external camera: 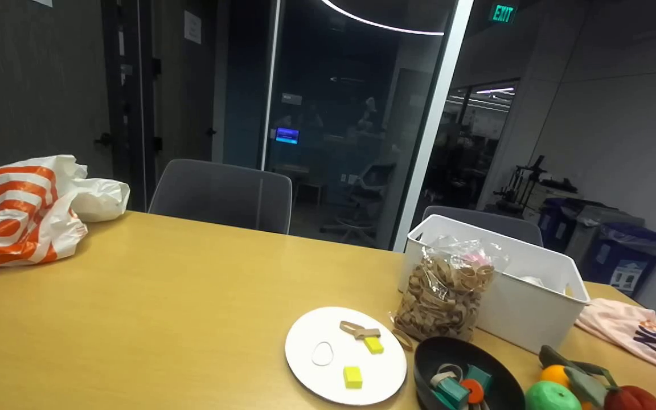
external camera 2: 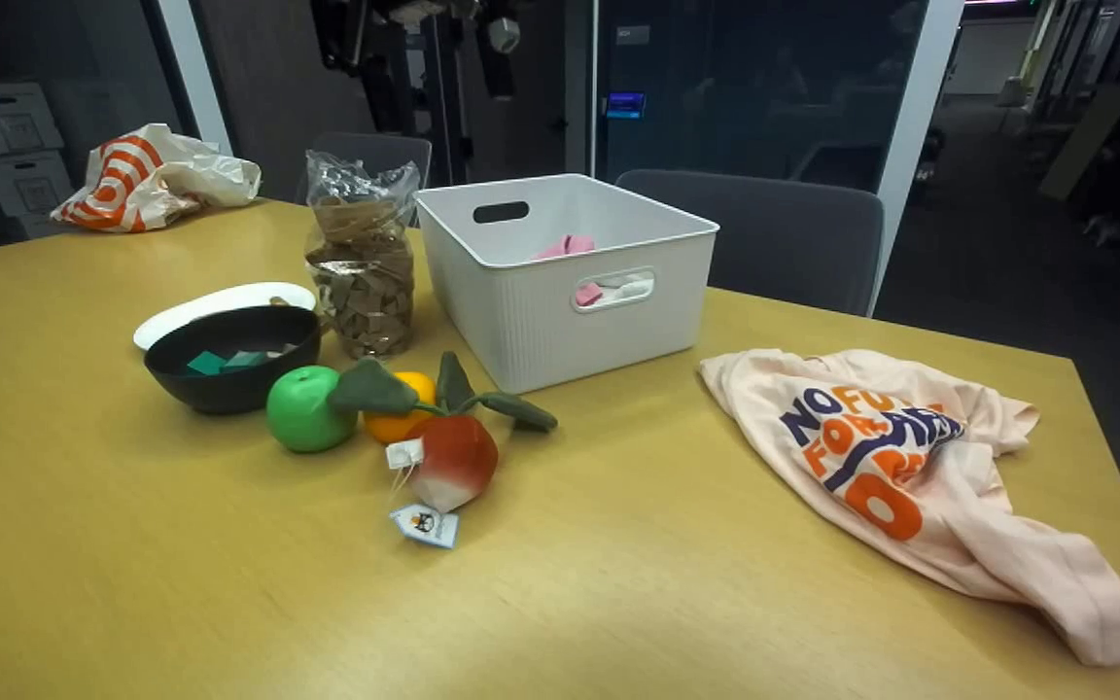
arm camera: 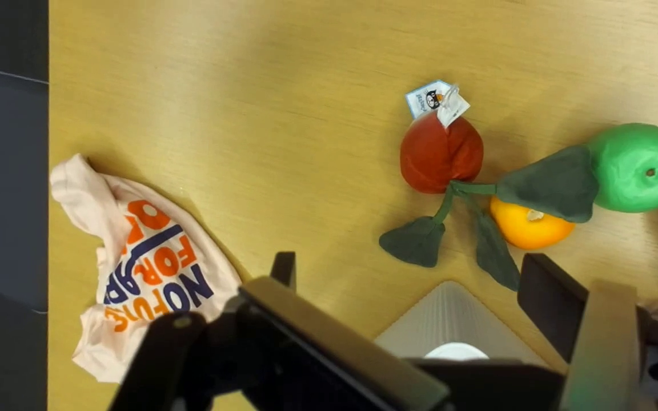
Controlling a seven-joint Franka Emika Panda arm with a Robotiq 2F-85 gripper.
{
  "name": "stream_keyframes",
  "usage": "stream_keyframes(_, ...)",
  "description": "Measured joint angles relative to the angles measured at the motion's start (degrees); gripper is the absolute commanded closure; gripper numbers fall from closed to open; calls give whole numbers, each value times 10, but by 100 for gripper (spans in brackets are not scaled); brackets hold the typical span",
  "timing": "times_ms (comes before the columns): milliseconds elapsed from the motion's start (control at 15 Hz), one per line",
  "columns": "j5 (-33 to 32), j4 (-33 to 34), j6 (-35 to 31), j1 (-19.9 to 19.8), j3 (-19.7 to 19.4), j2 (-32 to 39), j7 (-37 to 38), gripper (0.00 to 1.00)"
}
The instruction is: Put the pink shirt on the edge of the basket
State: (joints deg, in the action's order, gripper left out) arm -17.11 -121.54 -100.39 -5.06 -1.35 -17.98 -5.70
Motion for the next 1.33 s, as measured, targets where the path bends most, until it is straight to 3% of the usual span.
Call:
stream_keyframes(467, -12, 90, -2, -32, -52, 180, 57, 0)
stream_keyframes(800, 59, 174, -20, -71, -93, 309, 53, 0)
stream_keyframes(1333, 148, 248, -151, -122, -97, 442, -9, 0)
